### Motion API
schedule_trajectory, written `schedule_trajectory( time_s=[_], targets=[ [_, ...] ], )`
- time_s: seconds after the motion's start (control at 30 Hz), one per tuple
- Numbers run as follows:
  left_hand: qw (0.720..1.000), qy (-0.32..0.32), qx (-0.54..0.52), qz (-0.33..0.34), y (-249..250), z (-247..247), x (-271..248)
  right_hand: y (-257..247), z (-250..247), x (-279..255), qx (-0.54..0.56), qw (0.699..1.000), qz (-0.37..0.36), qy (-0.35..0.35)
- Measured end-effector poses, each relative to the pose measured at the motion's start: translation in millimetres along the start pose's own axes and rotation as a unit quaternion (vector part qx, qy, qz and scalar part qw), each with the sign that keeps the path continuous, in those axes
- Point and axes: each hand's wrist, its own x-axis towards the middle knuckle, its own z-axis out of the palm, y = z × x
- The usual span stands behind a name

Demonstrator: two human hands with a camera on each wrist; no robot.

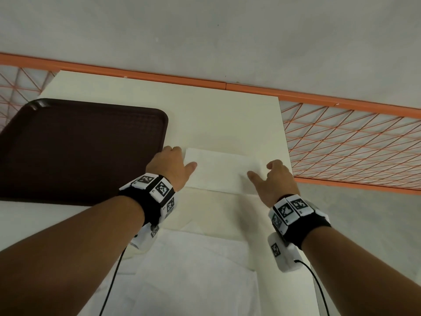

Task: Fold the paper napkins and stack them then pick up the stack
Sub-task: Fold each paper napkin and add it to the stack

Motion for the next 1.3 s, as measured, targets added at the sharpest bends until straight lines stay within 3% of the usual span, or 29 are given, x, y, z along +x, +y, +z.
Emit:
schedule_trajectory(
  time_s=[0.1, 0.23, 0.4, 0.63, 0.87, 1.03, 1.17, 1.3],
  targets=[
    [0.998, -0.016, 0.01, 0.061, -11, -6, -19, 0, 2, -38, -0.047, 0.995, -0.081, -0.029],
    [0.995, -0.062, 0.014, 0.079, -24, -4, -52, 1, 21, -96, -0.116, 0.963, -0.195, -0.147],
    [0.988, -0.132, 0.023, 0.08, -38, 3, -91, 5, 49, -147, -0.174, 0.937, -0.195, -0.23],
    [0.984, -0.152, 0.012, 0.089, -58, 11, -126, 4, 62, -153, -0.213, 0.932, -0.19, -0.224],
    [0.99, -0.105, -0.009, 0.09, -71, 11, -143, -12, 49, -133, -0.189, 0.945, -0.182, -0.193],
    [0.978, -0.036, -0.023, 0.204, -73, -6, -144, -17, 30, -137, -0.134, 0.951, -0.229, -0.157],
    [0.962, -0.055, 0.024, 0.268, -59, -16, -142, -19, 16, -148, -0.109, 0.945, -0.272, -0.144],
    [0.956, -0.083, 0.077, 0.272, -45, -25, -142, -18, 8, -157, -0.096, 0.946, -0.28, -0.131]
  ],
)
